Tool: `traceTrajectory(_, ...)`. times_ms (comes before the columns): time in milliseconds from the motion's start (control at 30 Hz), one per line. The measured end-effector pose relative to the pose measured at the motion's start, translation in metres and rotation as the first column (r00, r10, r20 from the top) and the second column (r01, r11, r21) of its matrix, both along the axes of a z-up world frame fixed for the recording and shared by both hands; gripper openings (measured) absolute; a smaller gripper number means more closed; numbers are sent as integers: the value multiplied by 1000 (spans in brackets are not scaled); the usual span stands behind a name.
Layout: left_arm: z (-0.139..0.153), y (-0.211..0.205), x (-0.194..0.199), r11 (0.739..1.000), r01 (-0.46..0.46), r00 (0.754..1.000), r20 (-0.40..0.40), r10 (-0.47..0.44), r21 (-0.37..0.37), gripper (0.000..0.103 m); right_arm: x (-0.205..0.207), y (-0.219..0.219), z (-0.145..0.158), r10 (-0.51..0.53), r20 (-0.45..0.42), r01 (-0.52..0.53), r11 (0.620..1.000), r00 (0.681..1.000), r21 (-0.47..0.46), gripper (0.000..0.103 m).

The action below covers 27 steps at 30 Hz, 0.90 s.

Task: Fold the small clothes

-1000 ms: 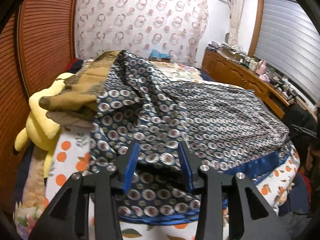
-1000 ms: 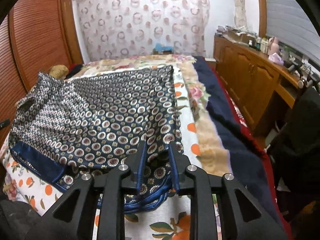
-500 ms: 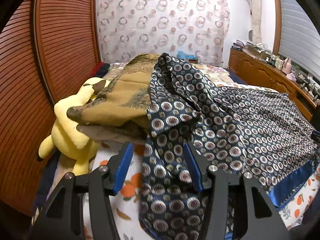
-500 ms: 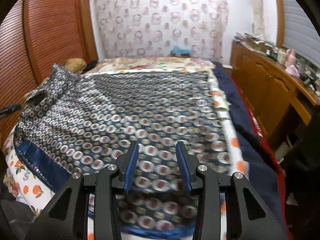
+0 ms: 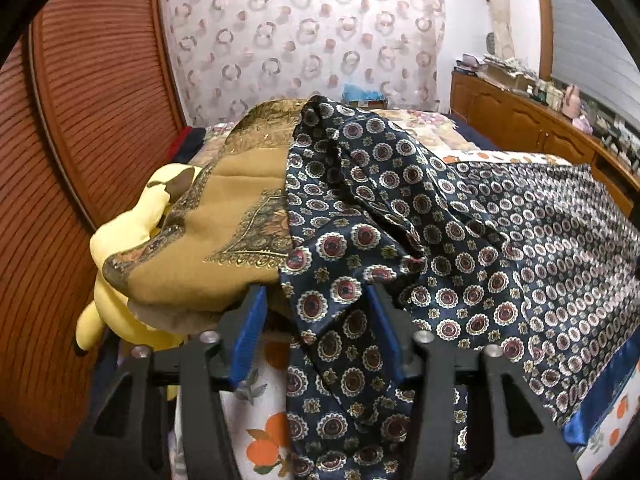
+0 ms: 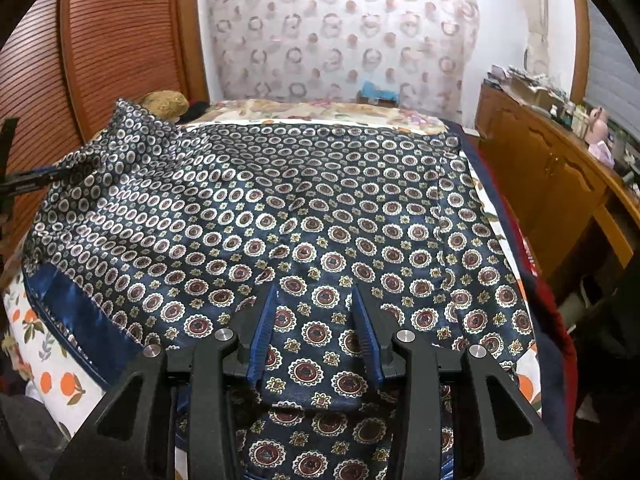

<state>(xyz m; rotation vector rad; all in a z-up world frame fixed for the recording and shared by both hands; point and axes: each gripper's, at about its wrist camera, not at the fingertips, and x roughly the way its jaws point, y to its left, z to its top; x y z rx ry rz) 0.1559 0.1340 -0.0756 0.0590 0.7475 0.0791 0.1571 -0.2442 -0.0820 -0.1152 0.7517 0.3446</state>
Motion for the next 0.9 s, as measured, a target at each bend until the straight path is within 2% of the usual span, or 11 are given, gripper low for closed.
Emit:
traceTrajectory(67,0,-4,-4,999,8,1000,1,-8,36,18,1,-4,0,-7,-3,7,1000,1000,17,39)
traceTrajectory(133,3,-4,-8,999,18,1000,13,-19,35,4,1,-8,1,-8,-9,8,1000,1000,31,39)
traceTrajectory(267,19,-3,-26,1000,1,997,73,-2,20,2,1,-9,1,-14,-9,15,999,1000,37,39)
traceTrajectory(400,31,3,-52,997,-56,991,117,61,-44,2,1,-9,2,-14,-8,14,999,1000,35,39)
traceTrajectory(500,28,9,-69,991,-95,989,101,104,-92,2,3,-11,2,-14,-11,14,999,1000,38,39)
traceTrajectory(667,17,13,-85,989,-107,990,76,115,-106,3,4,-10,2,-11,-17,12,999,1000,36,39)
traceTrajectory(700,16,10,-86,989,-108,990,77,116,-98,7,4,-10,2,-11,-18,12,999,1000,35,39)
traceTrajectory(767,20,8,-85,991,-100,990,92,108,-87,30,5,-8,1,-10,-20,11,999,1000,33,39)
traceTrajectory(900,29,2,-81,996,-56,990,127,65,-76,34,5,-5,-1,-10,-23,11,999,1000,30,39)
